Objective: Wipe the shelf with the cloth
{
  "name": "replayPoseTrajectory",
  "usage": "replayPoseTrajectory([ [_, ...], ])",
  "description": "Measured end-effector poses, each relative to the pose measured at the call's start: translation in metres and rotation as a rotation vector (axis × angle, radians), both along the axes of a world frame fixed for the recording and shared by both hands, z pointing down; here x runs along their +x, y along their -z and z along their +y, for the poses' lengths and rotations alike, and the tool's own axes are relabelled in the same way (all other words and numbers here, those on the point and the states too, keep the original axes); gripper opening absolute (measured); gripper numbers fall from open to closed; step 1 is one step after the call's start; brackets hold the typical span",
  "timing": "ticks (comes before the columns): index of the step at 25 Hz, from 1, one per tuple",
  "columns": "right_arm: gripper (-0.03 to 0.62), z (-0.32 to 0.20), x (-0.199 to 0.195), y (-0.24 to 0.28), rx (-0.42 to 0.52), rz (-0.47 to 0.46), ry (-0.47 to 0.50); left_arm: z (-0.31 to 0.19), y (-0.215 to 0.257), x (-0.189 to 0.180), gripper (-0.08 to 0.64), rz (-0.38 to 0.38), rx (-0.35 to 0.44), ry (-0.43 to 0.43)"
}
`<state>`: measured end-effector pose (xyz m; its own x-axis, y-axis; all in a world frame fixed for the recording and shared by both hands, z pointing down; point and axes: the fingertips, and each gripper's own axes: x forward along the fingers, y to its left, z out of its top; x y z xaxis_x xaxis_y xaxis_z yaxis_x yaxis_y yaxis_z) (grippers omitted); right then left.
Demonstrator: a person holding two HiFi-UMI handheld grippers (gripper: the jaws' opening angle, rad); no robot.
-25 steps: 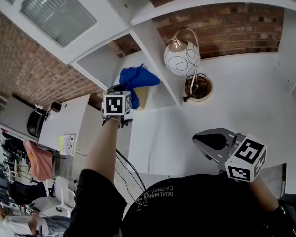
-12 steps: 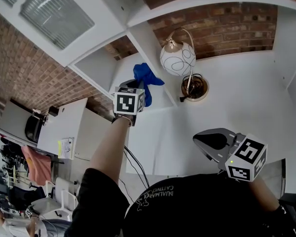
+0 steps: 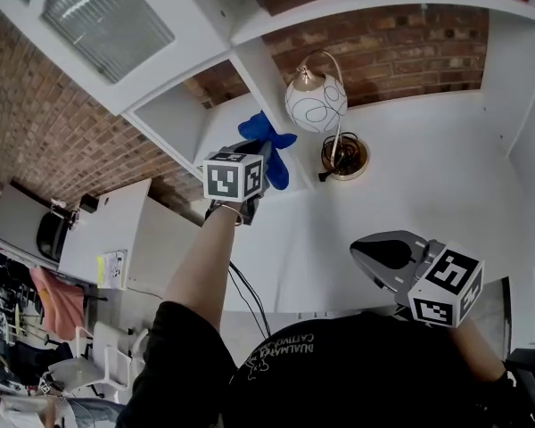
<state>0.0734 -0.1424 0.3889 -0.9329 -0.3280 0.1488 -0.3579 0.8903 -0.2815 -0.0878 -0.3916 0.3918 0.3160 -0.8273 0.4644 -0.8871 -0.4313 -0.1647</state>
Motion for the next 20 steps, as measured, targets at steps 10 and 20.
replayPoseTrajectory([
  [10, 0.009, 0.038, -0.037, 0.018, 0.098, 0.059, 0.036, 0.123, 0.037, 0.062, 0.031, 0.45, 0.086, -0.263],
  [20, 0.008, 0.093, -0.079, 0.03, 0.121, 0.101, -0.037, 0.332, 0.062, 0.004, 0.032, 0.366, 0.256, -0.148],
])
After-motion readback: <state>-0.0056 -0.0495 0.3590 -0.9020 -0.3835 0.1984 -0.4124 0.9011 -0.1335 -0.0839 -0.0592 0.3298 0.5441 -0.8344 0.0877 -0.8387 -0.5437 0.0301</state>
